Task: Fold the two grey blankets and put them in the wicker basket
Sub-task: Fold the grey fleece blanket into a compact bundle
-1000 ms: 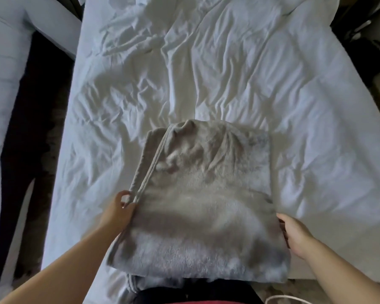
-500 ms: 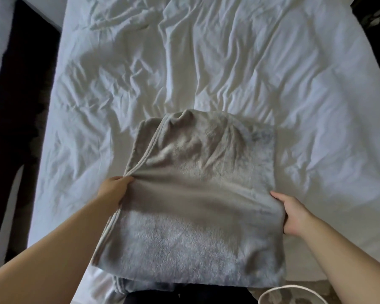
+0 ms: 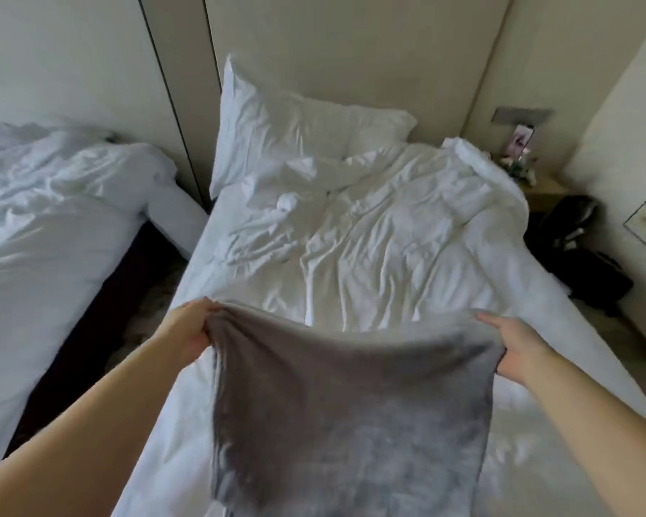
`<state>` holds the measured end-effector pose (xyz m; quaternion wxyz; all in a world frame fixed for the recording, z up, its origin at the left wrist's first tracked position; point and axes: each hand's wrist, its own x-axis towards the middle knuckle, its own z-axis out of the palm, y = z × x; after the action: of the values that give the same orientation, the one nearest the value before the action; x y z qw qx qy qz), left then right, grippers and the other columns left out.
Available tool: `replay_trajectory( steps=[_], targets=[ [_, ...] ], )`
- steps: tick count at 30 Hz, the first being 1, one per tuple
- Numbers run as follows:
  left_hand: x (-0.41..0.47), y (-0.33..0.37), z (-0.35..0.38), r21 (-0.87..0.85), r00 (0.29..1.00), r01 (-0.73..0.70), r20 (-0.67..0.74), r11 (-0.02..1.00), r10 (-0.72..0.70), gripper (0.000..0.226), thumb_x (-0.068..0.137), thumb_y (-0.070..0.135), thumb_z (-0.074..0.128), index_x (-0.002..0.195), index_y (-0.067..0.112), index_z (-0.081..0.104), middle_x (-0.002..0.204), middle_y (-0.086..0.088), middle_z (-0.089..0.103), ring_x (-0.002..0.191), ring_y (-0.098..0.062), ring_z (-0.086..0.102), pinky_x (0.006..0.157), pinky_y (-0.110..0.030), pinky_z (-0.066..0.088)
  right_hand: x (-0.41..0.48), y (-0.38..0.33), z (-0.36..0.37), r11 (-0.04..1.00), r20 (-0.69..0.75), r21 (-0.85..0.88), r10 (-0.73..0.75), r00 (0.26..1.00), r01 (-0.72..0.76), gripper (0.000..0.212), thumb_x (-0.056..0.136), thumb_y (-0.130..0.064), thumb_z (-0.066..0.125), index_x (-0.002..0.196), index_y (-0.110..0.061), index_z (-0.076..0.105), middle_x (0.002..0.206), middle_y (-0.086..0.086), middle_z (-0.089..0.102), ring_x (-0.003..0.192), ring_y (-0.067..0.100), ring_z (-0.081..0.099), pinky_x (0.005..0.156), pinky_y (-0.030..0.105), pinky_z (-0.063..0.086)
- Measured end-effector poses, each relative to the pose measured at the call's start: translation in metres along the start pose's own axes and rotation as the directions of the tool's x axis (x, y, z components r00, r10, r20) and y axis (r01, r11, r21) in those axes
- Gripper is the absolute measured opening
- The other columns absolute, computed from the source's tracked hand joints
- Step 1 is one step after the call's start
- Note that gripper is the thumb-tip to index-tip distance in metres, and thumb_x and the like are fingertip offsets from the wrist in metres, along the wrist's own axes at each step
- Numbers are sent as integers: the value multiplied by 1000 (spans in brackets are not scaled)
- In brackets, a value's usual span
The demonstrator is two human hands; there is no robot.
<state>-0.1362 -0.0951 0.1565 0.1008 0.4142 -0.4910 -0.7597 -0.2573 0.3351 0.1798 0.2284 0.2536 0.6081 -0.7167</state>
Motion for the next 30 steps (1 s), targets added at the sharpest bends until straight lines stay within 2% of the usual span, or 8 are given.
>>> replay_trajectory(
  steps=[5,7,10,13,18,22,26,30],
  targets=[
    [-57,140,48,-119,929,-262,240,958,283,27,89,2,40,68,19,42,49,2,45,37,-5,43,39,-15,37,-60,-132,51,856,123,294,-475,871,425,13,97,-16,51,100,-15,64,77,0,75,73,12,72,63,25,59],
    [-76,165,52,-98,915,-253,299,963,270,19,79,5,51,65,18,53,49,2,50,38,-6,47,42,-16,39,-79,-153,56,802,141,375,-545,826,465,17,98,-13,47,99,-17,64,76,-3,75,73,8,71,63,19,57],
    [-78,163,45,129,915,-203,377,971,142,18,88,27,62,81,16,74,76,-4,72,68,-16,68,68,-30,53,-87,-149,47,794,126,392,-546,828,464,24,98,-15,41,101,-15,65,85,0,76,80,11,73,71,23,59],
    [-54,121,33,240,959,-201,246,950,140,32,86,14,67,118,17,64,108,-8,67,94,-22,63,81,-33,52,-73,-107,25,890,20,230,-409,912,394,20,94,-14,46,98,-11,65,76,4,76,73,19,73,68,33,58],
    [-27,-11,-12,373,999,-42,-3,927,46,42,84,0,64,125,9,60,104,-14,63,91,-26,60,87,-39,53,-30,32,-25,988,-77,-153,-11,997,-1,19,93,-6,42,87,0,59,52,10,67,46,20,66,59,32,51],
    [-28,-123,-73,551,967,253,-150,795,-204,21,85,-10,54,95,3,67,92,-18,62,74,-28,58,68,-31,49,-15,164,-70,861,-177,-372,302,937,-348,23,92,-1,38,86,9,58,60,20,65,49,28,65,53,32,52],
    [-50,-208,-125,806,867,439,-264,397,-423,21,90,0,55,69,3,53,88,-19,59,87,-34,60,68,-32,47,-25,263,-113,627,-339,-467,525,781,-624,22,92,-4,38,89,7,58,81,28,60,71,37,58,79,44,46],
    [-48,-239,-141,802,855,471,-313,367,-412,6,85,6,58,84,1,60,82,-15,55,75,-26,50,70,-36,48,-20,295,-129,604,-365,-431,563,742,-670,31,92,-13,42,71,-1,62,56,18,66,46,29,62,48,26,48]
  ],
)
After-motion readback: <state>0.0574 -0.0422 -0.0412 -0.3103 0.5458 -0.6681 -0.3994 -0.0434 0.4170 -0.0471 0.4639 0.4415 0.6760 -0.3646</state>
